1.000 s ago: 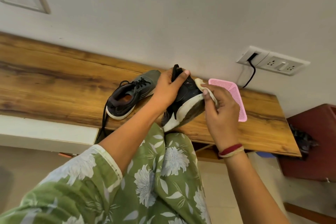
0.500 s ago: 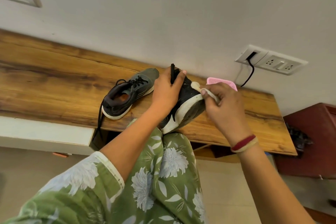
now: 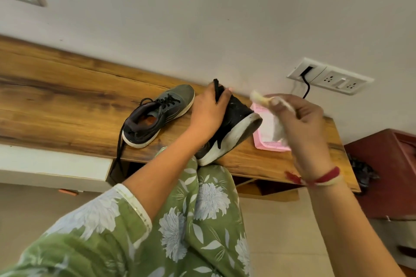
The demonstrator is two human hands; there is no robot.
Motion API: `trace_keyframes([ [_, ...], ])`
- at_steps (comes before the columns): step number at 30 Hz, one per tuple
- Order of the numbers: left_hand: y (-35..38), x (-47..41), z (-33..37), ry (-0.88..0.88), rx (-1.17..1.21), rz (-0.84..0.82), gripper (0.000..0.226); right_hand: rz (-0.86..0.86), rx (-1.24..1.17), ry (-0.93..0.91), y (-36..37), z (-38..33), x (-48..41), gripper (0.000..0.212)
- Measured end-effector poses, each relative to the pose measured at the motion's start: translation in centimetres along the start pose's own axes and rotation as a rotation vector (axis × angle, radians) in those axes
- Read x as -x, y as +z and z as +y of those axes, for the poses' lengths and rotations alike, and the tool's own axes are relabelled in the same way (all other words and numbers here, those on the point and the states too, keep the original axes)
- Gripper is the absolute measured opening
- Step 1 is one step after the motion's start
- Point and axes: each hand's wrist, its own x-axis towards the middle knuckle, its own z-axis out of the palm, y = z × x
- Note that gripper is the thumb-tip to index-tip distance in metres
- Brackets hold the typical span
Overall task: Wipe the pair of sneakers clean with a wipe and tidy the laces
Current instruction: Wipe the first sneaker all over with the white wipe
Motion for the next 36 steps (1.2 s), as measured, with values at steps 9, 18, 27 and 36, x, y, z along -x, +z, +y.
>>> trace_keyframes([
  [9, 0.1, -3.8, 0.5, -0.187, 0.201, -0.195, 0.012, -0.047, 0.649, -0.324, 2.0, 2.5, -1.4, 0.024],
  [18, -1.0, -3.3, -0.5, -0.140, 0.385, -0.396, 0.020, -0.144, 0.790, -0.560, 2.3, 3.2, -0.1, 0.033],
  [27, -0.8, -2.9, -0.4, -0.144, 0.405, -0.360, 0.028, -0.199, 0.996, -0.699, 2.4, 5.1, -0.2, 0.025],
  [36, -1.3, -3.4, -2.0, -0.286, 0.379, -0.057, 0.024, 0.137, 0.580, -0.542, 2.7, 3.3, -3.8, 0.024],
])
